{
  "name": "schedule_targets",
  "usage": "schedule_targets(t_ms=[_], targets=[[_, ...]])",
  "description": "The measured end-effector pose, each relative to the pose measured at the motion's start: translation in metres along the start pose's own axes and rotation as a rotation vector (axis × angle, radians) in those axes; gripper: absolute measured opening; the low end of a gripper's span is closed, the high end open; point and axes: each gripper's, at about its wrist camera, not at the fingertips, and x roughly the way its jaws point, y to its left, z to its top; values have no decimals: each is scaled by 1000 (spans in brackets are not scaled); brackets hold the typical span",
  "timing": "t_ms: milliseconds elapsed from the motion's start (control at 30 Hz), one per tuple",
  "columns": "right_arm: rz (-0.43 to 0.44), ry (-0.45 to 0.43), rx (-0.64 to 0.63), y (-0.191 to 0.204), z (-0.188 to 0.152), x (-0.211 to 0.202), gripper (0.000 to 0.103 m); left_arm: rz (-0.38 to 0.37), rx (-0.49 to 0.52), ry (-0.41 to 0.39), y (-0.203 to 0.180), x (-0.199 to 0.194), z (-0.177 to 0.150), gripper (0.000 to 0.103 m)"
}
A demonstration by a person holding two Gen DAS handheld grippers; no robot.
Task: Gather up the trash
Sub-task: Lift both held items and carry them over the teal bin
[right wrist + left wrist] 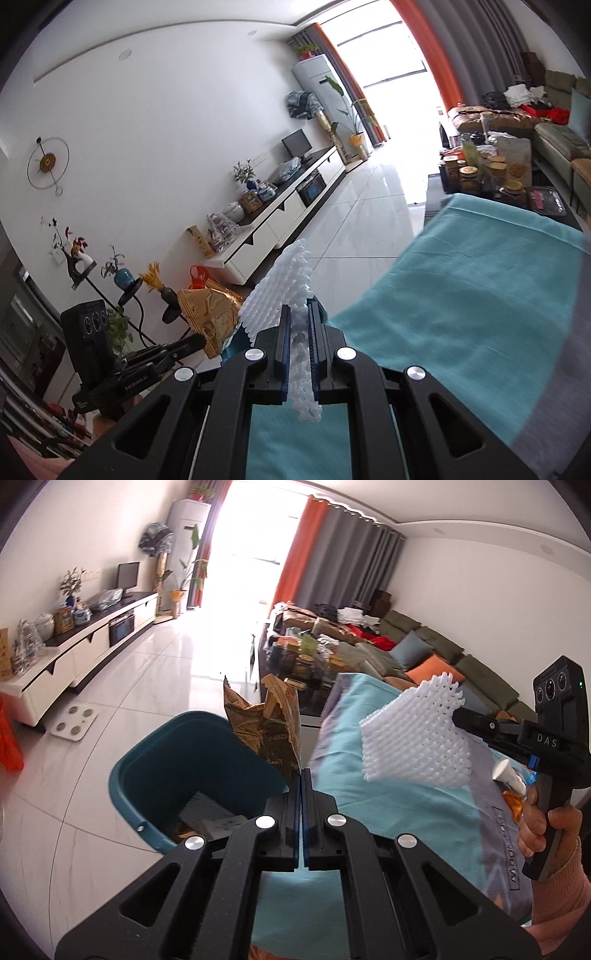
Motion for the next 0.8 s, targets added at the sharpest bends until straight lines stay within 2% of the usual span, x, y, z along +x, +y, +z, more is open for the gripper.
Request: schedule_targets(t_ms=[433, 800], targets=[[0, 97, -47, 31, 10, 79, 8, 63, -67, 55, 51, 22, -4, 1], [-34, 187, -64, 48, 8, 137, 8, 107, -113, 141, 75, 63, -10, 1]])
